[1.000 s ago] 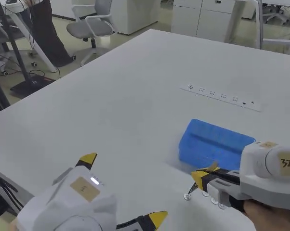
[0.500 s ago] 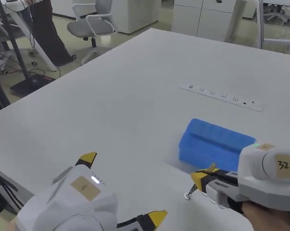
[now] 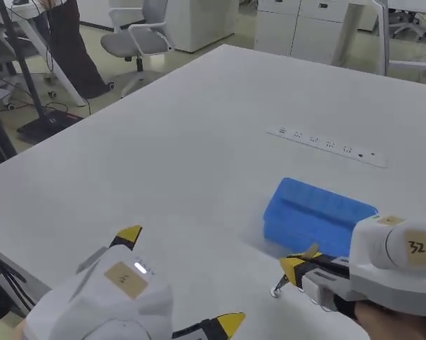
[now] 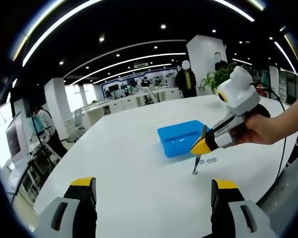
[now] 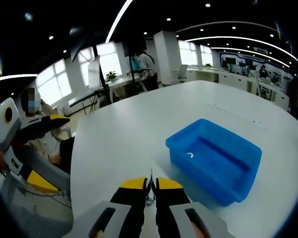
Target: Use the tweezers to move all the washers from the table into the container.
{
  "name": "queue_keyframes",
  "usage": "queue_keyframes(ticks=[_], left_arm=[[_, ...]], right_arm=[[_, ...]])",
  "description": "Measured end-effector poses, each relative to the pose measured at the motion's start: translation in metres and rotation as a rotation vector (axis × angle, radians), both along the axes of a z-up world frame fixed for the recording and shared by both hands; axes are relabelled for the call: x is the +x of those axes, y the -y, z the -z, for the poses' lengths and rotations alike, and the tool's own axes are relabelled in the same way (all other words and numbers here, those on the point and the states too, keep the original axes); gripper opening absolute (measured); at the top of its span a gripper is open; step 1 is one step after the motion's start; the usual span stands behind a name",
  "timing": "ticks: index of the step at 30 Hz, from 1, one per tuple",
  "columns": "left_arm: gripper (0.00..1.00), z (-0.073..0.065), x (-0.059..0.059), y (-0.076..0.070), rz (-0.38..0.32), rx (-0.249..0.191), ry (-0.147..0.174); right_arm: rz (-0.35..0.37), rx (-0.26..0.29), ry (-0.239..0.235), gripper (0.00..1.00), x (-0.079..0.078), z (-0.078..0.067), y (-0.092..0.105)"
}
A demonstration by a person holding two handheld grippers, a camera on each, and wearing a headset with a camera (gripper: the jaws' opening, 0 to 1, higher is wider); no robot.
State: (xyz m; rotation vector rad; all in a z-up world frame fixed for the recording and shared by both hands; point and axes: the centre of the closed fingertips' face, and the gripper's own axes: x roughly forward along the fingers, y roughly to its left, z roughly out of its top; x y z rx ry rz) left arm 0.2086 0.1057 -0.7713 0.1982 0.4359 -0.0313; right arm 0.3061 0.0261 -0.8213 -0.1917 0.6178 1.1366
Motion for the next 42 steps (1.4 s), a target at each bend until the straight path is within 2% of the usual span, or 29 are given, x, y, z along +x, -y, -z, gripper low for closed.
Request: queue_keyframes(ticks=[2,6,9,25,32,36,42], left_arm=[[0.99,0.001,0.000,0.000,0.001,0.003,-0.004],[0.99,0.001,0.000,0.000,0.001,0.002,-0.005],[0.99,0.001,0.000,0.000,0.000,0.004,-0.004],[0.99,0.001,0.000,-0.001,-0.005,0.006,-0.001],[0.99,0.001,-0.001,-0.002,-0.005,0.008,-0.002],[0.99,0.000,-0.001,-0.001,-0.005,0.007,0.000],[0.99,0.000,-0.001,-0.002,-0.005,0.007,0.000]], right_arm=[[-0.006,-0.002,0.003,0.03,-0.001,0.000,-0.001],[-0.037,-0.040,0.060,0.03,-0.001,-0.001,0.000],[-0.053,-0.055,0.074,0.03,-0.004,-0.001,-0.001],[-0.046,-0.067,0.071,0.03,-0.004,-0.002,0.000],[-0.073,-0.081,0.093,0.01,-0.002,-0.002,-0.003],[-0.076,-0.086,0.077,0.01,-0.002,-0.002,-0.003],[-0.081,-0.070,0.086,0.01,0.002,-0.015,-0.001]])
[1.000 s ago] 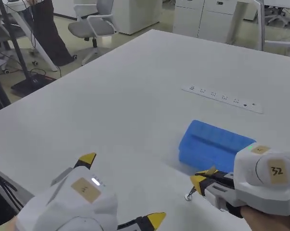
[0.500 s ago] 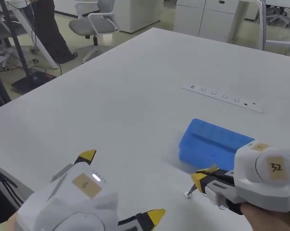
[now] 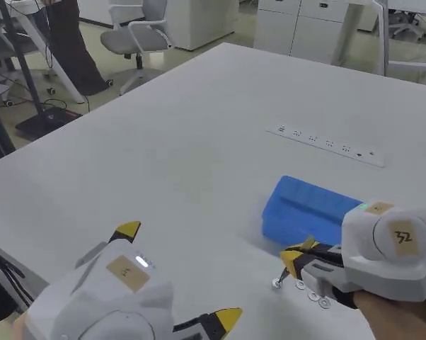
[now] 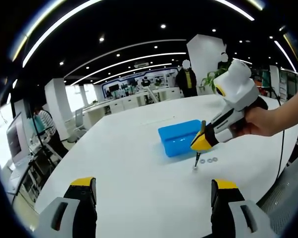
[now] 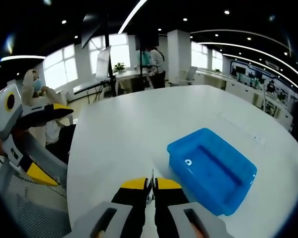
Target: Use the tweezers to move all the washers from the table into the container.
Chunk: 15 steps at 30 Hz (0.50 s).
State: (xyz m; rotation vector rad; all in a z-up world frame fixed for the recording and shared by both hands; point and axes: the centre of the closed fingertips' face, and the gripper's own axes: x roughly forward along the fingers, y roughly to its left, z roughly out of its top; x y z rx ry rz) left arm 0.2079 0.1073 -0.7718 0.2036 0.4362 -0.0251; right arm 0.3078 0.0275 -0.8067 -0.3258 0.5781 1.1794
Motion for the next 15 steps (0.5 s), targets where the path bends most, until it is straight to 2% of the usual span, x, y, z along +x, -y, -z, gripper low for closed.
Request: queue_keyframes(ticks=[9,15], left_arm=[[0.99,0.001,0.000,0.001,0.003,0.004,-0.005],[0.99,0.001,0.000,0.002,0.008,0.000,-0.006]], right_arm=[[-0.004,0.044,-0.008,0.01,0.008,-0.025,-0.001],[0.005,0.067,0.027,0.01,0.021,-0.042,-0.003]])
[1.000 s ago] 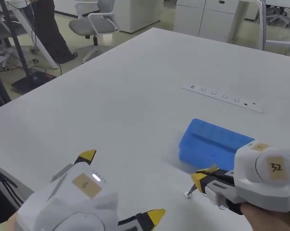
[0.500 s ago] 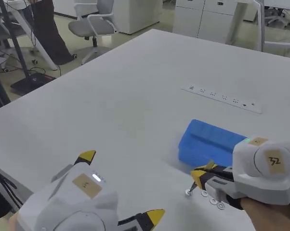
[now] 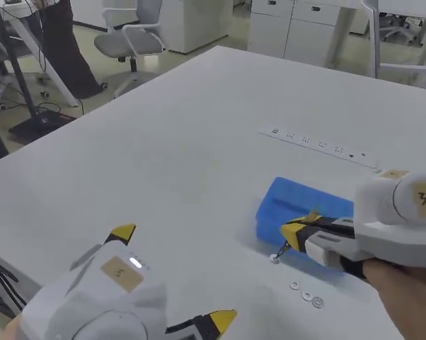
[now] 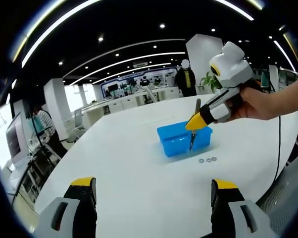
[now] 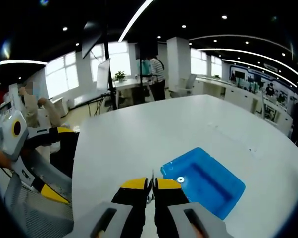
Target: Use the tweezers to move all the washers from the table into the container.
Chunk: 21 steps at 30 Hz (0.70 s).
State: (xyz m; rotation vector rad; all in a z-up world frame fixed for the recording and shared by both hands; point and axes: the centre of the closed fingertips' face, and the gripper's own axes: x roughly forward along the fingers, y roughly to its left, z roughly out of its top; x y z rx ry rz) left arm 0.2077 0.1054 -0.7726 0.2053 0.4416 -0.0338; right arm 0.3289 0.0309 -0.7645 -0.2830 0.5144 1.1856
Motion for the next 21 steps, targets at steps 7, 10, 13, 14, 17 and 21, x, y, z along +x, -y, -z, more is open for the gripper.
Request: queue_keyframes(ticks=[7,10,13,14,17,21], left_arm=[[0.99,0.001,0.000,0.000,0.003,0.004,-0.007],[0.99,0.001,0.000,0.000,0.003,0.002,-0.003],[0.99,0.001,0.000,0.000,0.003,0.004,-0.007],[0.99,0.002,0.000,0.000,0.003,0.005,-0.007],[0.99,0.002,0.000,0.001,0.005,0.006,-0.009],[0.99,0.003,0.000,0.000,0.002,0.007,-0.012]], right_arm=[[0.050,0.034,0.022,0.01,0.026,-0.014,0.000],[0.058,0.038,0.040,0.01,0.034,-0.017,-0.001],[0.064,0.038,0.051,0.01,0.042,-0.018,-0.002],[0.066,0.039,0.053,0.01,0.045,-0.018,-0.002],[0.086,0.044,0.067,0.01,0.057,-0.019,-0.003],[0.116,0.033,0.081,0.01,0.071,-0.012,-0.002]])
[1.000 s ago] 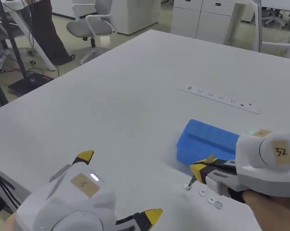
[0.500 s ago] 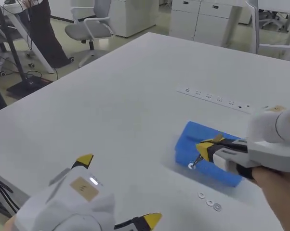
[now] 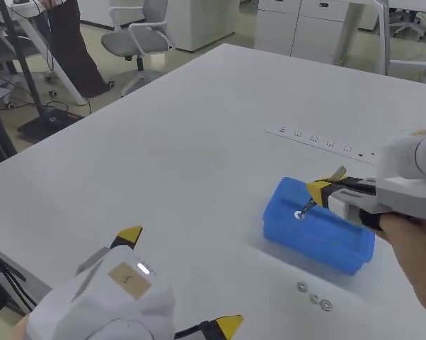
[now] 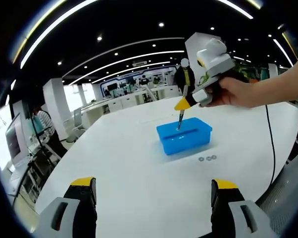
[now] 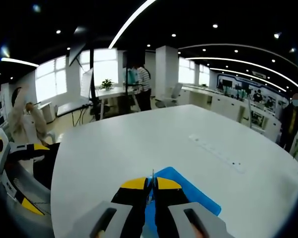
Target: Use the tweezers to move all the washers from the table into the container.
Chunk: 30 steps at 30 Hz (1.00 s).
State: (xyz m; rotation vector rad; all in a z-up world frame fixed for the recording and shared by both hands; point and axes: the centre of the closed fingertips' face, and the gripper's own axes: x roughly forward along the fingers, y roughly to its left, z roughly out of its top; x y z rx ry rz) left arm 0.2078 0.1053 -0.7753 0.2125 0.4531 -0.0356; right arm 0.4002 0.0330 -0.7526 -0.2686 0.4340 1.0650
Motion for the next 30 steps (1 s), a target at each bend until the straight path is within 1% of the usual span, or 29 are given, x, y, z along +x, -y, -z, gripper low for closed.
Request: queue_keyframes(ticks=[2,3,9,12,14,17,18,21,24,30], left_arm=[[0.99,0.000,0.000,-0.001,-0.002,0.001,-0.001],[0.99,0.000,0.000,-0.001,-0.002,0.000,-0.001],[0.99,-0.001,0.000,-0.001,-0.005,-0.006,0.007],[0.99,-0.002,0.000,-0.001,-0.005,-0.008,0.008],[0.99,-0.001,0.000,-0.001,-0.006,-0.005,0.004],[0.99,-0.002,0.000,-0.002,-0.008,-0.006,0.009],[0.99,-0.002,0.000,-0.002,-0.009,-0.006,0.010],[0.99,-0.003,0.000,-0.002,-0.012,-0.004,0.010],[0.99,-0.003,0.000,-0.003,-0.018,-0.006,0.010],[0.98,-0.003,0.000,-0.003,-0.018,-0.009,0.011]], right_arm=[[0.015,0.001,-0.019,0.01,0.006,0.008,0.000],[0.019,-0.010,-0.026,0.01,0.008,0.012,0.000],[0.028,-0.048,-0.025,0.01,0.015,0.028,0.002],[0.030,-0.052,-0.036,0.01,0.019,0.035,0.001],[0.030,-0.056,-0.044,0.01,0.018,0.039,-0.001],[0.029,-0.069,-0.053,0.02,0.018,0.047,-0.004],[0.028,-0.070,-0.053,0.02,0.018,0.049,-0.005],[0.023,-0.082,-0.059,0.02,0.010,0.053,-0.008],[0.021,-0.090,-0.062,0.02,0.006,0.056,-0.009],[0.027,-0.101,-0.067,0.02,0.004,0.060,-0.008]])
